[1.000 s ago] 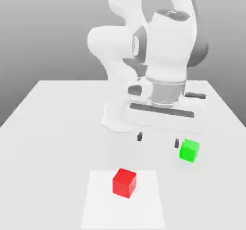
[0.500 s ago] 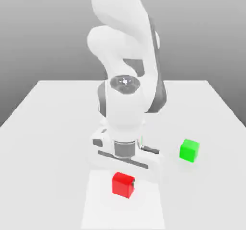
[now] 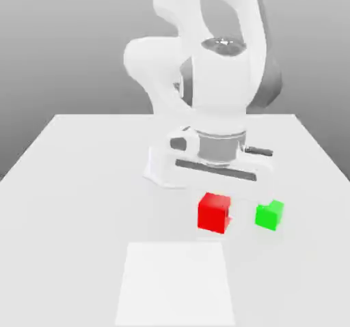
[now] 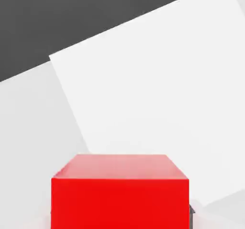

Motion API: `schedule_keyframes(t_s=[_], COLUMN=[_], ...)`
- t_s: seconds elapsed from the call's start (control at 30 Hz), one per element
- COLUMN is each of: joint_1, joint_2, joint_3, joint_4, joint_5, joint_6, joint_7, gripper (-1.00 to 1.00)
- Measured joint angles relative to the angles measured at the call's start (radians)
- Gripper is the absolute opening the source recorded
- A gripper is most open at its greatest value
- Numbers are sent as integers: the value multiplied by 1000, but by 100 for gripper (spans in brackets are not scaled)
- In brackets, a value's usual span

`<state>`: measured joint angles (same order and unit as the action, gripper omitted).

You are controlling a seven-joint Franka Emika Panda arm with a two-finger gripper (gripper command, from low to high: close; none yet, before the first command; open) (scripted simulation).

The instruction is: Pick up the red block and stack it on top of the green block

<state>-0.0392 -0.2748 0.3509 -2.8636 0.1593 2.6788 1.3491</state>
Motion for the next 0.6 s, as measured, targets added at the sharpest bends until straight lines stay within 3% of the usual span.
schedule_keyframes(t_s=[0.3, 0.6], joint_1=[150, 252], joint_2=[-191, -262], joint_3=[43, 81], joint_4=[-42, -73], joint_5=[117, 189], joint_6=[-114, -169], joint_7=[58, 86], gripper=[-100, -100])
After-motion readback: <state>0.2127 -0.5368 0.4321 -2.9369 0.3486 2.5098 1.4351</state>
